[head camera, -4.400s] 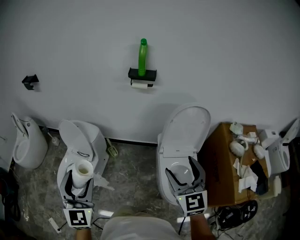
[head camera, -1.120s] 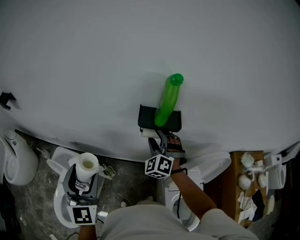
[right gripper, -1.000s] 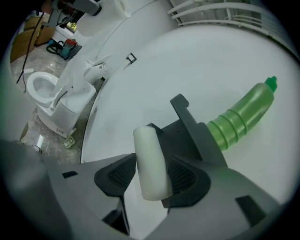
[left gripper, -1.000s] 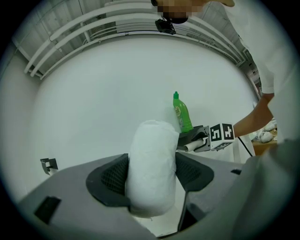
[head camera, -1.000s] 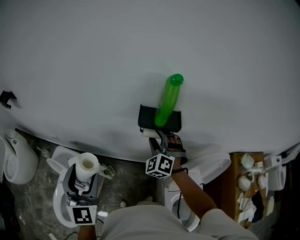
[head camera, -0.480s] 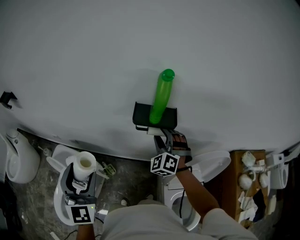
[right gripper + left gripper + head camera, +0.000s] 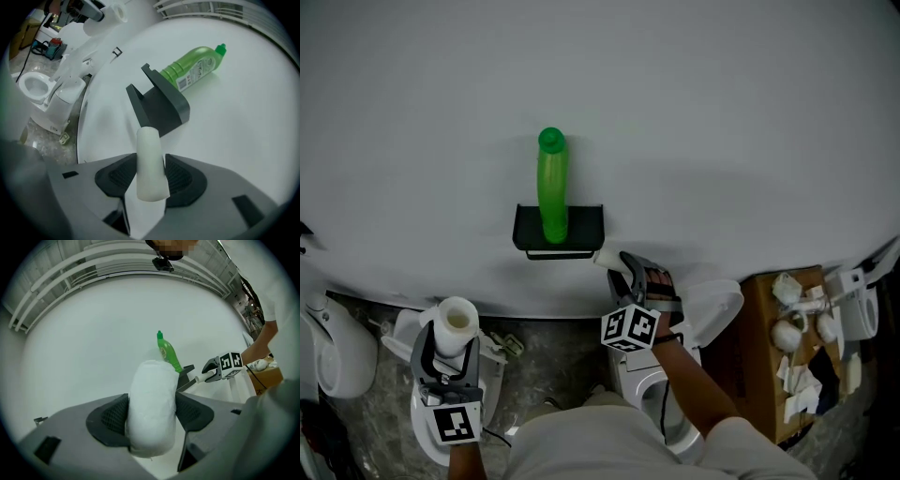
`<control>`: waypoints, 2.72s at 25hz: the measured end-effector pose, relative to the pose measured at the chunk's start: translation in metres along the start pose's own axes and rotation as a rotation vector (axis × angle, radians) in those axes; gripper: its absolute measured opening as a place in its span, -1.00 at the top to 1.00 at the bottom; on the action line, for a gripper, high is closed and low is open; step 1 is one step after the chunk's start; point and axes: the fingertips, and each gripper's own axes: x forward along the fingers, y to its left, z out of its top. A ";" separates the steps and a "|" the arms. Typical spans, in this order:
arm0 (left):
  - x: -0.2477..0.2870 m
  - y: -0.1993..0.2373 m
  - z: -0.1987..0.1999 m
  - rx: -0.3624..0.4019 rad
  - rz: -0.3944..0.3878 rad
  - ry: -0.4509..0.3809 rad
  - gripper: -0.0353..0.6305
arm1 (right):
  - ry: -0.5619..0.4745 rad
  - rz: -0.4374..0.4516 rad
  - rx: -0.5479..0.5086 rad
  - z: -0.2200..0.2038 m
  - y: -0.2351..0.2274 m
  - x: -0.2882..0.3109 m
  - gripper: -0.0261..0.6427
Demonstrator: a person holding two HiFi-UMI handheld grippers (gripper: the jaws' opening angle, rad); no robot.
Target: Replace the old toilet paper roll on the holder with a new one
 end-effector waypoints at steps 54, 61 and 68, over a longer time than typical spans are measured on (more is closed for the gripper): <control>0.200 -0.314 -0.001 1.033 -0.496 -0.171 -0.02 | -0.018 -0.188 0.661 -0.126 -0.078 -0.171 0.37; 0.209 -0.294 -0.011 1.054 -0.446 -0.131 -0.02 | -0.044 -0.158 0.652 -0.112 -0.074 -0.161 0.37; 0.210 -0.273 -0.018 1.021 -0.405 -0.088 -0.02 | -0.047 -0.129 0.652 -0.110 -0.068 -0.155 0.37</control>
